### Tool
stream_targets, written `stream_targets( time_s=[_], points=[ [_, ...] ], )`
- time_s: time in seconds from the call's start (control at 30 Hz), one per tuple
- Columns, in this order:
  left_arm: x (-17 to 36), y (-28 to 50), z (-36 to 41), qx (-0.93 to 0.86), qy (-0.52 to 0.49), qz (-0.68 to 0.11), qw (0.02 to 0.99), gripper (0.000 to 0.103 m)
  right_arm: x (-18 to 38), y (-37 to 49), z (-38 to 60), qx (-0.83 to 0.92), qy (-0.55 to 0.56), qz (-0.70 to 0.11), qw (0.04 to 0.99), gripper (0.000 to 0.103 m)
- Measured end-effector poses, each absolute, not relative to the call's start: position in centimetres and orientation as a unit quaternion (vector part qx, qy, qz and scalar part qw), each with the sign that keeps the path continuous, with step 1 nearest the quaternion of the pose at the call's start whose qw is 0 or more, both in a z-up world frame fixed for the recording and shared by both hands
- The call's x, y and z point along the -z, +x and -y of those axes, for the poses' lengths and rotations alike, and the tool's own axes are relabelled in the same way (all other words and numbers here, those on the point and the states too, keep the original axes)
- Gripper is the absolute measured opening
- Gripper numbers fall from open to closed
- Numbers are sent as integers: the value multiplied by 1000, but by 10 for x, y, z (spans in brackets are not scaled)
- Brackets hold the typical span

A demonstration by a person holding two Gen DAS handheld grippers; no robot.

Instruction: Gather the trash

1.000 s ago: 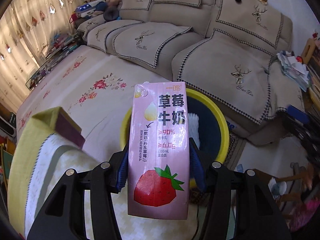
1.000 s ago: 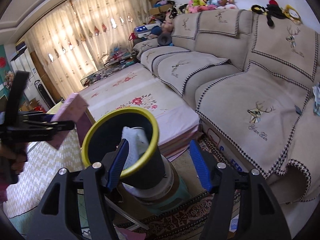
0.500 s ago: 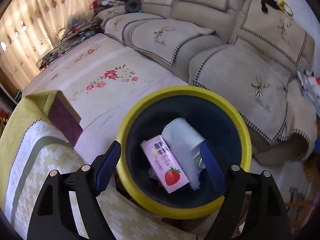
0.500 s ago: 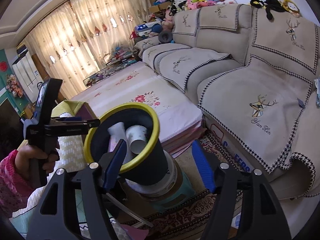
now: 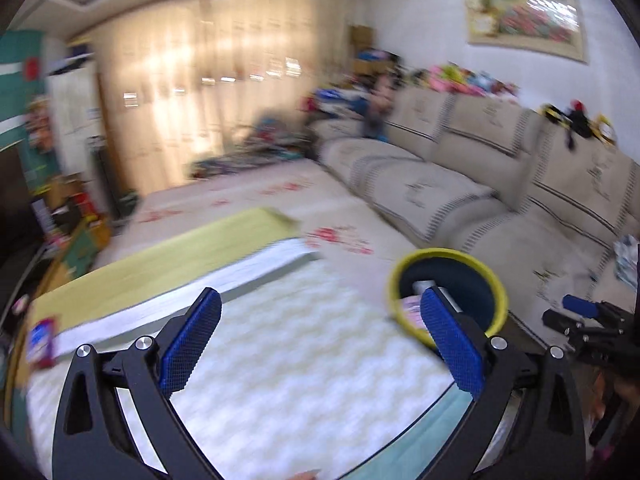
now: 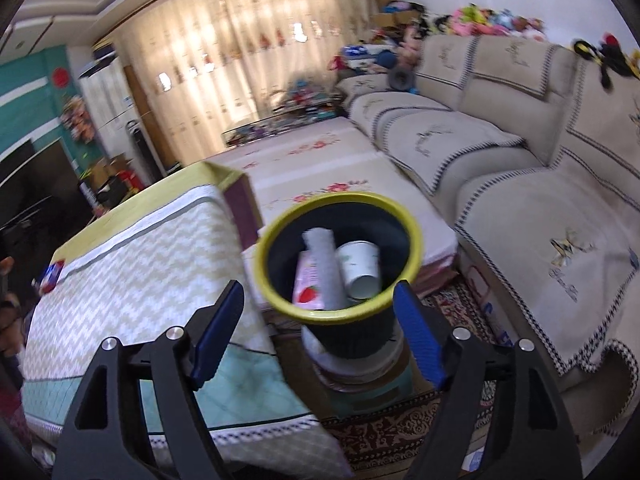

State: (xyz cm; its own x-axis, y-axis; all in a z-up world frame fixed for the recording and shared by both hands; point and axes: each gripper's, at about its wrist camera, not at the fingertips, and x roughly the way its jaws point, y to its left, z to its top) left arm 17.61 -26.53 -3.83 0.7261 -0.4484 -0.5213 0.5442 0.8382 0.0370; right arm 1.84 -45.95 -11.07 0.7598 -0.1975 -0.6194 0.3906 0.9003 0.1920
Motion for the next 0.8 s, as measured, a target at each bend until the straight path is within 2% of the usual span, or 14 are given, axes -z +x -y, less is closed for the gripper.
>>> stream_targets(
  time_s=[0.1, 0.23, 0.43, 0.8],
  points=[
    [30, 158, 204, 213, 84, -242, 943, 98, 102, 27, 432, 136, 137, -304, 933, 73],
    [26, 131, 134, 152, 58, -238, 958, 98, 88, 32, 401, 125, 105, -291, 943, 79],
    [32, 80, 63, 89, 17, -231, 969, 98, 69, 25, 361, 120, 65, -272, 953, 81],
    [43, 37, 28, 48, -13, -232, 972, 98, 55, 3, 330, 110, 39, -251, 961, 84]
  ],
)
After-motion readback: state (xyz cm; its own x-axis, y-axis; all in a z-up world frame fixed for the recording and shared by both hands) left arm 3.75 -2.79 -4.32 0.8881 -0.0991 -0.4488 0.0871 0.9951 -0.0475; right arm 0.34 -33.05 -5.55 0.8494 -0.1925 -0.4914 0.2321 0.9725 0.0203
